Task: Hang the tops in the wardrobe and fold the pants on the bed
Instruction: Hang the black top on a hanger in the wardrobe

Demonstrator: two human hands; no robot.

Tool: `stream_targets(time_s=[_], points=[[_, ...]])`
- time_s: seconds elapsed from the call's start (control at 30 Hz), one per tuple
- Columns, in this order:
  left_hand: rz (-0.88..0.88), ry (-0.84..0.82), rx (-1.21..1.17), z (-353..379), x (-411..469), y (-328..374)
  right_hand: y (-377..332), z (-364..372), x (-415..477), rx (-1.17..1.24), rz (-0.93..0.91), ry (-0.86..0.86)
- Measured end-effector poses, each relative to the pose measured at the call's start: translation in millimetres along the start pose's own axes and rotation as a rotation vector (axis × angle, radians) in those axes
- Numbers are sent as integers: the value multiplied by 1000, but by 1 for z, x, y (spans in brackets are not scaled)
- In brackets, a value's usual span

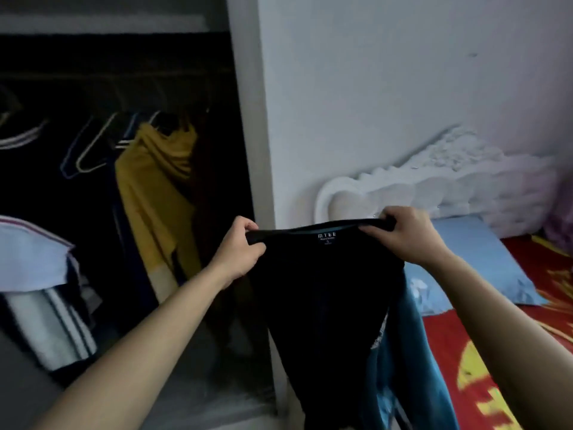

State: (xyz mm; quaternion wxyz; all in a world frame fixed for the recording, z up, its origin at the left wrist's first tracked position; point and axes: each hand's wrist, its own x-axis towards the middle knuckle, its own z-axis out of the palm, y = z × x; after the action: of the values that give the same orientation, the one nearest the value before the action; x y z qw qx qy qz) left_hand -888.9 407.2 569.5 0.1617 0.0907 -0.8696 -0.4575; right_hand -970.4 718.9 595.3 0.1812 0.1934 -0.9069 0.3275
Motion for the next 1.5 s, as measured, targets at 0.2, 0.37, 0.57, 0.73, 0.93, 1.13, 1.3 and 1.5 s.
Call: stream_targets(time_s=[0.2, 0.37, 0.57, 0.73, 0.93, 1.13, 1.3, 1.5], points=[[84, 257, 109, -139, -18, -59, -129, 88, 19, -220, -228, 52], [110, 648, 366, -220, -17, -106, -205, 154, 46, -287, -430, 81], [-77, 849, 349, -277, 25, -145, -276, 237, 95, 30, -500, -45], [-20, 898, 302, -331, 76, -153, -322, 302, 155, 80, -478, -232], [63, 752, 439, -395, 111, -183, -360, 357, 210, 153, -388, -267], [12, 752, 178, -434, 169, -221, -415, 370, 237, 322, -377, -173], [1, 649, 64, -443, 215, -243, -451, 383, 253, 334, -259, -86], [52, 471, 18, -464, 241, -271, -507, 431, 262, 307, -10, 61]])
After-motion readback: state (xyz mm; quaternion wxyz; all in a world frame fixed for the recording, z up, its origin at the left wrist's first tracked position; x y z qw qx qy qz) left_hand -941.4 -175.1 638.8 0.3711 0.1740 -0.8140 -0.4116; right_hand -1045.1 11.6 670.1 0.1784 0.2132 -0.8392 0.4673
